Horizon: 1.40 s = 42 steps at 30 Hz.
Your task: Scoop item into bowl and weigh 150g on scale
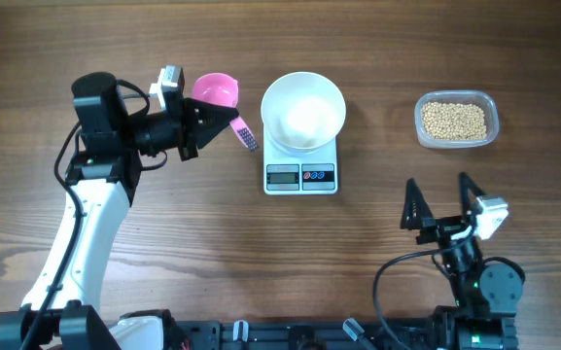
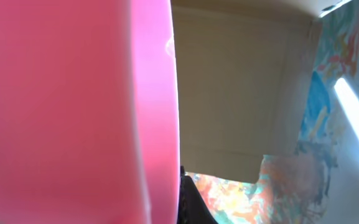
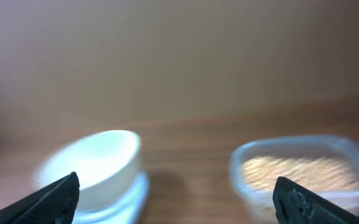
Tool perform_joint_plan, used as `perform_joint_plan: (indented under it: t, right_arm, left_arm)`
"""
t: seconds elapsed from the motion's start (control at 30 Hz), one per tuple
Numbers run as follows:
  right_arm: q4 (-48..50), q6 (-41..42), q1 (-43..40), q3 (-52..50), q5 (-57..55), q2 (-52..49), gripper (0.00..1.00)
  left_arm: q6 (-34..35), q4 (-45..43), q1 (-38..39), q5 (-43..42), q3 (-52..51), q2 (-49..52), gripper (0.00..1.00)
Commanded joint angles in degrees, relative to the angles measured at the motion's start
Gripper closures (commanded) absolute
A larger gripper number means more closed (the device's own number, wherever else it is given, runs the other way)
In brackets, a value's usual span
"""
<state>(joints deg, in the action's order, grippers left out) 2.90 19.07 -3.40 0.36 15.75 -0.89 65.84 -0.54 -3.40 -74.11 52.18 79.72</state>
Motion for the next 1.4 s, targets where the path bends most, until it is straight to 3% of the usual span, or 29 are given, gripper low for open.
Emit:
perform_joint_plan:
  t: [0.0,0.03,0.17,0.3,0.5,0.6,0.8,0.93,1.03,1.1,1.23,1.37]
  right_arm:
    - [4.20,29.88,0.33,-0.07,1.84,0.46,0.00]
    - [7.43,32.09,0.33,-0.04,0.70,0.46,0.00]
    - [24.33,27.39,0.33,0.24,-0.83,0.39,0.00]
    - [26.64,26.80,0.31,5.07,-4.90,-0.87,0.00]
    - [12.96,16.26,0.33,21.88,1.62,-11.52,0.00]
    - [1.22,9.64,0.33,35.04,7.69,-22.56,0.00]
    - [-20.41,1.46,0.33,58.42,26.49,-43.65,0.00]
    - [-17.33,8.39,0.33,62.55,44.00,-52.52,0.00]
    - [-11.43,21.40,0.33,62.55,46.88,-58.75,0.00]
    - [-5.99,25.20,0.39,62.55,51.23,-62.34,0.01]
    - [0.83,32.06,2.03,62.62,50.56,-65.57,0.01]
    - [0.44,34.88,5.73,62.97,46.23,-66.23,0.00]
  left_arm:
    - [2.36,-1.09,0.13,-1.07,0.70,-2.60,0.96]
    - [2.34,-1.11,0.13,-0.72,0.70,-2.97,0.96]
    - [2.40,-1.90,0.13,1.92,0.70,-4.11,0.96]
    - [2.38,-2.12,0.13,4.31,0.70,-5.31,0.96]
    - [5.79,-15.87,0.13,5.25,0.70,-5.97,0.96]
    - [8.41,-23.41,0.11,6.10,0.70,-5.97,0.96]
    - [8.39,-24.79,0.11,10.54,0.70,-5.90,0.96]
    - [8.61,-24.76,0.13,10.51,0.70,-5.90,0.96]
    - [8.59,-24.81,0.17,10.51,0.70,-5.92,0.96]
    - [8.57,-24.85,0.17,10.56,0.70,-5.92,0.96]
    - [8.55,-25.07,0.17,10.86,0.70,-5.90,0.96]
    - [8.59,-25.05,0.17,13.79,0.70,-5.90,0.96]
